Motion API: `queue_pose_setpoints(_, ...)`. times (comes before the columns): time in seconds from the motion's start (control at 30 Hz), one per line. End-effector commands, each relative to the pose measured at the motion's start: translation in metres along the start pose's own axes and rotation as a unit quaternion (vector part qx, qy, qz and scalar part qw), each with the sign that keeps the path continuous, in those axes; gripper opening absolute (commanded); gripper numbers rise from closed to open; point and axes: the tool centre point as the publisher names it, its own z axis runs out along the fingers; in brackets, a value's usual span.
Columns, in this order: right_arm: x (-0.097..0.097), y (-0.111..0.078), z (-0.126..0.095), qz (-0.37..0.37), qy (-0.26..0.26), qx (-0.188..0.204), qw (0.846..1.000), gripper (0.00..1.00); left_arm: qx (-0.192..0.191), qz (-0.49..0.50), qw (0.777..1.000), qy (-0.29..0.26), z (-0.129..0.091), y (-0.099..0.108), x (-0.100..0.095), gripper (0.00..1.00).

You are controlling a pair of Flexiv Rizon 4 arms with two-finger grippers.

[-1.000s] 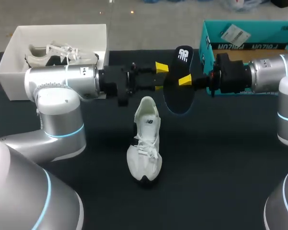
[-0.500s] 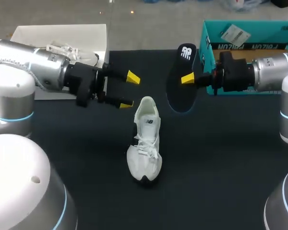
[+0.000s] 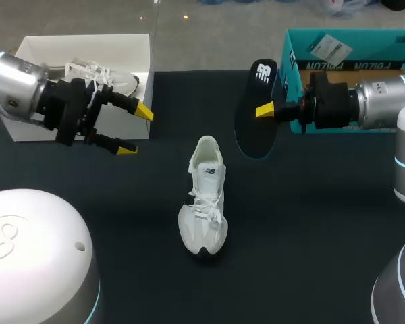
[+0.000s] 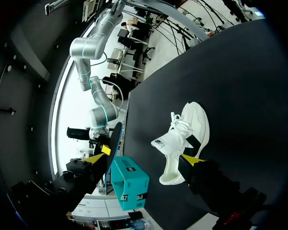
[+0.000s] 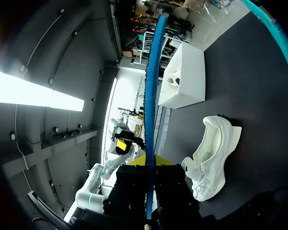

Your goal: Take the shoe out of the shoebox, open the shoe tongue, remove and reinsert the insole, then place the shoe into the shoebox

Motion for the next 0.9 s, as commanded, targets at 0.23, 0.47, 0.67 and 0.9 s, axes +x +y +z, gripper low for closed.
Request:
queue_pose_setpoints(0.23,0.003,-0.002,0.001,-0.006,0.0,-0.003,1.0,0.0,-0.097,-0.019,0.987,0.129,-0.11,-0.016,0.018,1.0)
queue_pose_setpoints(0.47,0.007,-0.001,0.003,-0.019,0.002,-0.007,1.0,0.0,-0.095,-0.038,0.987,0.126,-0.109,-0.016,0.03,1.0)
queue_pose_setpoints(0.67,0.01,-0.001,0.002,-0.062,0.009,-0.033,0.998,0.0,-0.088,-0.05,0.985,0.143,-0.108,-0.02,0.038,1.0)
queue_pose_setpoints(0.9,0.011,0.001,0.004,-0.126,0.012,-0.057,0.99,0.0,-0.107,-0.09,0.979,0.149,-0.107,-0.019,0.044,1.0)
